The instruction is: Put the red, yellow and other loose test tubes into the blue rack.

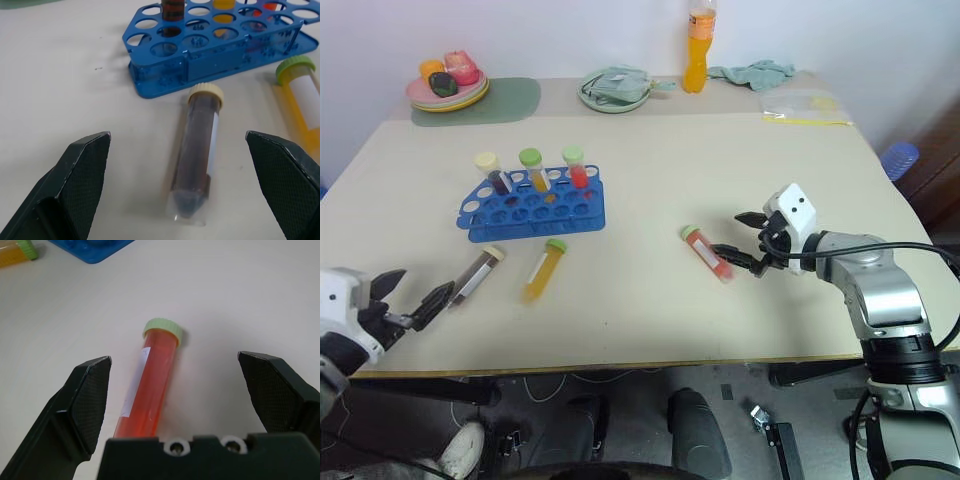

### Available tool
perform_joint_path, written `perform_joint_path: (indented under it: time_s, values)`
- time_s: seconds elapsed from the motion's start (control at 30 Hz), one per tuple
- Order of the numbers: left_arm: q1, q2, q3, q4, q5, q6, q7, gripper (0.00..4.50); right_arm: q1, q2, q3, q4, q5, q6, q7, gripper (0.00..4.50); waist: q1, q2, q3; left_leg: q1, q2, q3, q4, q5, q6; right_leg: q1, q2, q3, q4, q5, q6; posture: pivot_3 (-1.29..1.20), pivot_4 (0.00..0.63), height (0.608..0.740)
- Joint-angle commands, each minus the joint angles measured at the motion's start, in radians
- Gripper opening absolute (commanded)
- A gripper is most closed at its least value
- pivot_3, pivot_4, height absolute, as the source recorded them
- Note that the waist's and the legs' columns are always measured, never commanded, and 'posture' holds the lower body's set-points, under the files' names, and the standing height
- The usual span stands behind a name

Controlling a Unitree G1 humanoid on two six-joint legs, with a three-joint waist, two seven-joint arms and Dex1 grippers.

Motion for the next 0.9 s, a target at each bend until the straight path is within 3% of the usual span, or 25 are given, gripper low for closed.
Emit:
perform_joint_path:
  time_s: [0.03, 0.17, 0.33, 0.5, 0.7, 0.9]
  values:
    - [-0.003, -0.01, -0.004, -0.031, 0.0, -0.011, 0.012, 4.45, -0.023, -0.017, -0.012, 0.002, -0.009, 0.003, -0.007, 4.5, 0.0, 0.0, 0.0, 0.0, 0.0, 0.0, 0.0, 0.0, 0.0, 0.0, 0.0, 0.0, 0.0, 0.0, 0.0, 0.0, 0.15, 0.74]
    - [-0.046, -0.032, -0.059, -0.052, 0.0, -0.005, 0.042, 4.45, -0.049, -0.012, 0.014, 0.005, -0.032, 0.043, -0.03, 4.5, 0.001, 0.0, 0.0, 0.0, 0.0, 0.0, 0.0, 0.0, 0.0, 0.0, 0.0, 0.0, 0.0, 0.001, 0.001, 0.0, 0.15, 0.74]
    - [-0.041, -0.014, -0.152, -0.134, 0.002, -0.001, 0.011, 4.45, -0.087, -0.002, 0.015, -0.107, 0.041, 0.238, -0.056, 4.5, 0.0, 0.0, 0.0, 0.0, 0.0, 0.0, 0.0, 0.0, 0.0, 0.0, 0.0, 0.0, 0.0, 0.001, 0.002, 0.0, 0.15, 0.74]
    - [-0.09, 0.02, -0.336, -0.232, -0.003, 0.019, -0.036, 4.45, -0.224, 0.002, 0.115, -0.197, 0.049, 0.619, -0.166, 4.5, 0.0, 0.002, 0.001, 0.0, 0.0, 0.0, 0.0, 0.0, 0.0, 0.0, 0.0, 0.0, 0.0, 0.0, 0.0, 0.0, 0.15, 0.74]
    - [-0.203, -0.027, -0.538, -0.225, 0.028, 0.032, -0.011, 4.45, -0.473, 0.089, 0.23, -0.067, 0.031, 0.948, -0.278, 4.5, 0.0, 0.002, 0.001, -0.001, 0.0, 0.0, 0.0, 0.0, 0.0, 0.0, 0.0, 0.0, 0.0, 0.0, 0.0, 0.0, 0.15, 0.74]
    - [-0.232, -0.068, -0.639, -0.212, 0.066, 0.01, -0.003, 4.45, -0.613, 0.128, 0.369, 0.109, 0.03, 1.049, -0.311, 4.5, 0.001, 0.002, 0.001, -0.001, -0.001, -0.001, 0.0, 0.0, 0.0, -0.001, 0.0, 0.0, 0.0, 0.001, 0.002, 0.0, 0.15, 0.74]
